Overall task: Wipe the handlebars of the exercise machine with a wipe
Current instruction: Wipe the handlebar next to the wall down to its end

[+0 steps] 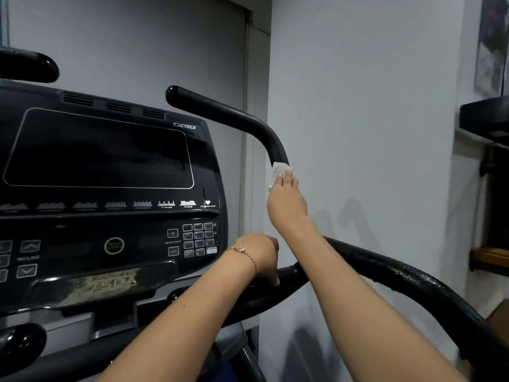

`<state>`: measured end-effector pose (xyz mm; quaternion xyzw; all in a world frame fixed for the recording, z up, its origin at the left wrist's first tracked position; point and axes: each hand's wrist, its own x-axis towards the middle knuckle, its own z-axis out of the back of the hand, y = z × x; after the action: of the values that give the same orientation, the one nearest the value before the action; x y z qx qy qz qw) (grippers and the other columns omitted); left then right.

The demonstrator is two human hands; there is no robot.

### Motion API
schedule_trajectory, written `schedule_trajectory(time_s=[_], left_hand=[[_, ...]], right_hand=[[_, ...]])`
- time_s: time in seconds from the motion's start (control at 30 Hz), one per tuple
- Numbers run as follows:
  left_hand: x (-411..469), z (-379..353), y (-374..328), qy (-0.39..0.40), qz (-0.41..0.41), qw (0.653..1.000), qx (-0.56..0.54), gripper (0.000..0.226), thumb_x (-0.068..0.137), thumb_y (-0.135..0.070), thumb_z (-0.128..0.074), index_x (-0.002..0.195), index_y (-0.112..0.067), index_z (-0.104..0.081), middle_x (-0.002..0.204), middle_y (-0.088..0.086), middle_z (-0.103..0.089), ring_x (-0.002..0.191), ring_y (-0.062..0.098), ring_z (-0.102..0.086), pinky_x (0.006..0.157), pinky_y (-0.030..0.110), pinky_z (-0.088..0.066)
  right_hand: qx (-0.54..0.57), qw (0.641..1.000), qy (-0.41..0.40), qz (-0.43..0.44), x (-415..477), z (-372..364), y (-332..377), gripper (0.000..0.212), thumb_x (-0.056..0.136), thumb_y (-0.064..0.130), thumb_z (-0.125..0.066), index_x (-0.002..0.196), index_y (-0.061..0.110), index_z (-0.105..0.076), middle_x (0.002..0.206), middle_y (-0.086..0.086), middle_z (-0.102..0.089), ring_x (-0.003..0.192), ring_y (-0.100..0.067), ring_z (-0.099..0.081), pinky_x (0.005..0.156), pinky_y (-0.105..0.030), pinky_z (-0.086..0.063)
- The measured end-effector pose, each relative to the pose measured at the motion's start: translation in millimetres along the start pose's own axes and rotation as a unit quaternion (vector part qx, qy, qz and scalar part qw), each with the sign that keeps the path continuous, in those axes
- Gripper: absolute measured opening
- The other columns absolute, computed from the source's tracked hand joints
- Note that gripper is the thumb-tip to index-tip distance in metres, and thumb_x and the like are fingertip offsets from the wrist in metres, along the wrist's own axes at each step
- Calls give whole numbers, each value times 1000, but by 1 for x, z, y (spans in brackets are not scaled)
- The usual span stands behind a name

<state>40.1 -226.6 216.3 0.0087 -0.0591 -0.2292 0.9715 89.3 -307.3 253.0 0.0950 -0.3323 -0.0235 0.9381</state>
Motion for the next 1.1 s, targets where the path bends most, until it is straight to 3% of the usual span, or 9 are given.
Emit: schedule_trajectory(time_s=[0.2, 0.33, 0.4, 0.53, 0.67, 0.73, 0.8, 0.9, 1.1], left_hand=[[-1, 1, 3, -4, -10, 1000, 4, 45, 78, -36, -72, 118, -17, -64, 116, 1, -65, 106, 21, -60, 86, 30, -49], [-4, -1, 3, -7, -23, 1000, 7, 40, 79, -37, -71, 113, -17, -69, 110, 1, -68, 100, 20, -63, 74, 26, -46], [-5, -2, 3, -8, -25, 1000, 10, 40, 79, -37, -70, 113, -17, -69, 108, 1, -69, 98, 21, -63, 71, 26, -45], [-7, -1, 3, -10, -21, 1000, 7, 39, 79, -37, -70, 114, -18, -68, 109, 1, -68, 99, 21, -63, 71, 25, -44], [-9, -4, 2, -24, -16, 1000, 11, 38, 80, -37, -69, 114, -20, -68, 111, 0, -67, 101, 20, -62, 71, 24, -41], [-9, -4, 1, -23, -13, 999, 18, 39, 81, -38, -69, 115, -19, -68, 111, 1, -67, 102, 21, -62, 71, 25, -42], [-9, -3, 1, -21, -11, 1000, 20, 39, 80, -37, -69, 114, -19, -68, 110, 1, -68, 102, 21, -62, 71, 25, -42], [-10, -3, 1, -19, -12, 1000, 16, 37, 80, -36, -69, 113, -20, -69, 107, 1, -69, 100, 21, -62, 70, 25, -42], [-9, -5, -1, -16, -6, 1000, 25, 36, 81, -37, -68, 114, -21, -69, 108, 0, -69, 101, 20, -62, 73, 25, -43]], right_hand=[[-17, 997, -21, 74, 31, 34, -5, 48, 95, 2, -28, 143, 2, -22, 147, -19, -26, 126, -33, -40, 87, -40, -39], [-46, 995, 29, 85, 15, 44, -33, 25, 95, 10, -43, 116, -1, -53, 105, -22, -57, 100, -35, -56, 62, -19, -34], [-75, 993, 34, 86, 7, 40, -41, 30, 97, 25, -44, 118, 5, -53, 103, -19, -61, 93, -32, -56, 65, -26, -32], [-32, 996, 88, 16, 0, 43, -37, 29, 96, 23, -45, 120, 8, -53, 110, -14, -62, 91, -26, -52, 73, -27, -36], [-78, 978, 190, -39, -24, 48, -32, 39, 89, 13, -58, 126, 2, -51, 73, -10, -47, 78, -26, -51, 69, -24, -40], [-107, 970, 213, -48, -28, 43, -35, 45, 88, 13, -61, 129, 1, -49, 91, -19, -56, 102, -28, -59, 82, -25, -45], [-94, 980, 173, -21, -31, 37, -38, 21, 89, 8, -56, 109, 3, -59, 115, -20, -60, 112, -29, -57, 78, -26, -44], [-77, 991, 113, 1, -43, 29, -48, 26, 86, 0, -47, 65, 14, -40, 77, -11, -53, 70, -27, -53, 60, -27, -38], [-75, 990, 118, 18, -52, 37, -42, 21, 51, -5, -31, 56, 14, -23, 56, -2, -30, 57, -19, -34, 43, -23, -21]])
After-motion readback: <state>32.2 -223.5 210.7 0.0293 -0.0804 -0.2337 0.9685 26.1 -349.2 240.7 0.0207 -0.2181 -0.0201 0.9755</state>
